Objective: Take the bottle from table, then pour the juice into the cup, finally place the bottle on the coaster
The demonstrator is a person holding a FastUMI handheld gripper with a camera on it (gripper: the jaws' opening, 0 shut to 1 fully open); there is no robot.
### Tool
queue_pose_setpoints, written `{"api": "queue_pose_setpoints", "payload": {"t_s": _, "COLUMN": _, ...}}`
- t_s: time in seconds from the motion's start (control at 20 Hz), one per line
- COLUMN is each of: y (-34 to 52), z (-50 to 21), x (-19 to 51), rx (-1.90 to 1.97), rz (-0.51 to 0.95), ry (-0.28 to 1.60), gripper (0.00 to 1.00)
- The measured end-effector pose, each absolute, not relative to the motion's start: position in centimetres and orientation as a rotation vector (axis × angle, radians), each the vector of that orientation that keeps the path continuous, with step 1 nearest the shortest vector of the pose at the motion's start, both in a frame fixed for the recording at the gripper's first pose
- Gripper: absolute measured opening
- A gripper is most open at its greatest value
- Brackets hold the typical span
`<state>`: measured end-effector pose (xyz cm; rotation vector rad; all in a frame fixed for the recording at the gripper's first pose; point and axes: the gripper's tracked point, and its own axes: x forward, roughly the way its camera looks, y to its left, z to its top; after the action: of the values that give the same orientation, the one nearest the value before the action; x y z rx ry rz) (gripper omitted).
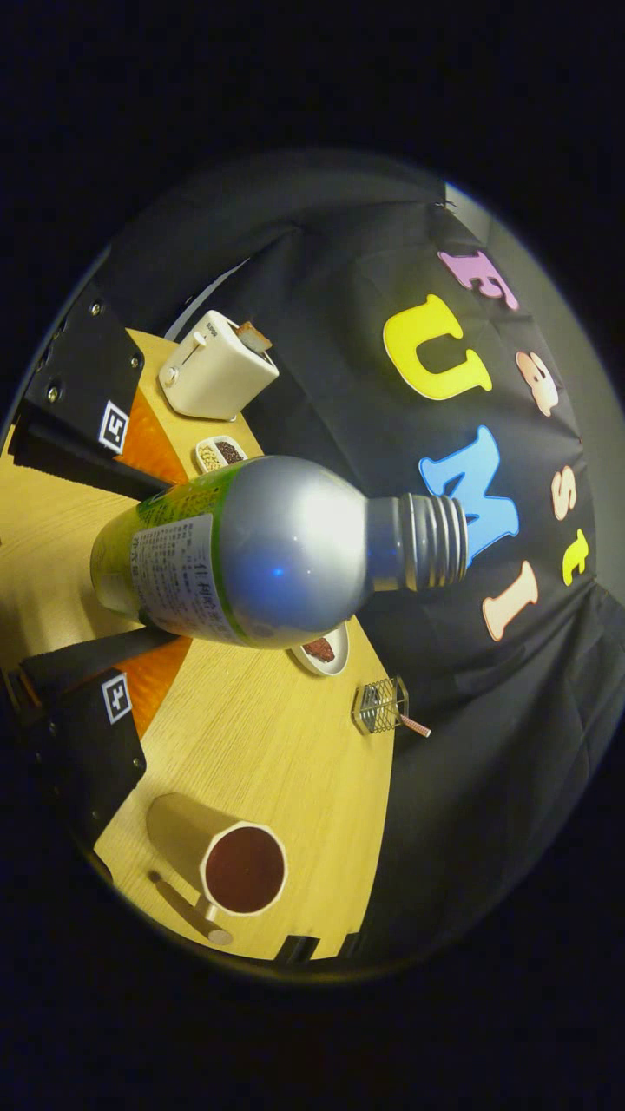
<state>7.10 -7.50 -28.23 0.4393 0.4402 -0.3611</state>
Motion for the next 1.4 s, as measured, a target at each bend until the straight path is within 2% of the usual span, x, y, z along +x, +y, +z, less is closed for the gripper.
{"api": "queue_pose_setpoints", "payload": {"t_s": 0.75, "y": -8.2, "z": -32.5, "x": 13.9, "rx": 0.143, "rz": -0.31, "ry": 0.468, "gripper": 0.77}}
{"api": "queue_pose_setpoints", "payload": {"t_s": 1.4, "y": -7.8, "z": -35.2, "x": 14.8, "rx": 0.062, "rz": -0.254, "ry": 0.491, "gripper": 0.82}}
